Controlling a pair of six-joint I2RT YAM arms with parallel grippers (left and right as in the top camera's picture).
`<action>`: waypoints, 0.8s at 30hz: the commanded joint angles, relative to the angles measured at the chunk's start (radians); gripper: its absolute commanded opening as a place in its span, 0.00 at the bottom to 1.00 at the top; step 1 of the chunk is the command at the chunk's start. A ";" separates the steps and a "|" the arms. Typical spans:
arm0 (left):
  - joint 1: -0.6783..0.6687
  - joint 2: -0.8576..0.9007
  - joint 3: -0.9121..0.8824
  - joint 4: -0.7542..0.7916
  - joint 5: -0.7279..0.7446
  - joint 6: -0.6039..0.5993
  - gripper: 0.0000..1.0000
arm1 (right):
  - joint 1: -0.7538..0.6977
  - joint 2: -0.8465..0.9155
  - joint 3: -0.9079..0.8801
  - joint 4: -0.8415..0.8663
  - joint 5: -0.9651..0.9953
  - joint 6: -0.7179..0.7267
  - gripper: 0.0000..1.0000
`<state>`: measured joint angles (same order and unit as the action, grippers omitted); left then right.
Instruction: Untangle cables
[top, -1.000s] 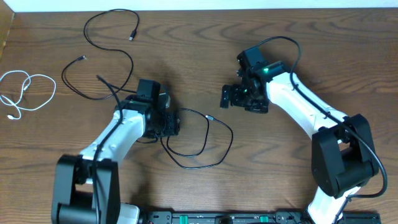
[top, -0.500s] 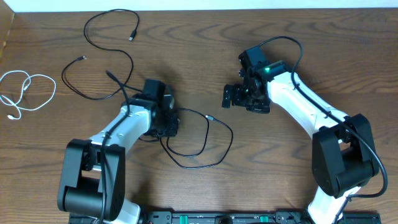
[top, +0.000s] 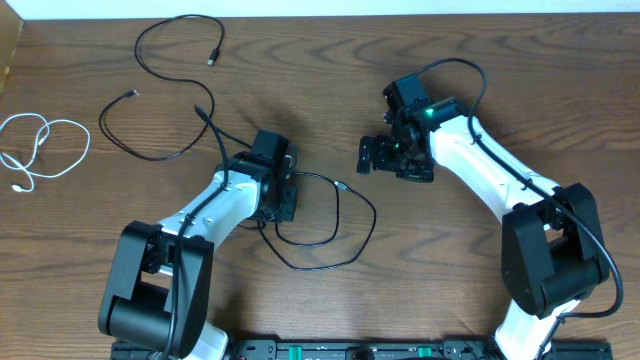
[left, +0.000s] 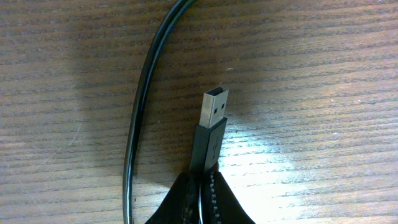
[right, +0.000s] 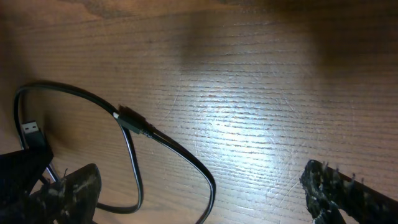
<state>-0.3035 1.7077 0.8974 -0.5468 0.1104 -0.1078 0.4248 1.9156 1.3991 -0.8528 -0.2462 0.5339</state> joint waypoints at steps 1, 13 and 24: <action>-0.004 0.037 -0.011 -0.065 -0.018 -0.028 0.08 | 0.009 -0.004 -0.004 -0.012 0.008 0.000 0.99; -0.003 -0.342 0.120 -0.147 0.265 -0.250 0.07 | 0.049 -0.004 -0.009 -0.034 -0.318 -0.298 0.99; -0.003 -0.784 0.136 -0.109 0.264 -0.451 0.08 | 0.076 -0.004 -0.009 -0.012 -0.436 -0.296 0.99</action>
<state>-0.3042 1.0019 1.0237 -0.6689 0.3588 -0.4667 0.4988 1.9156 1.3968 -0.8688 -0.6167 0.2646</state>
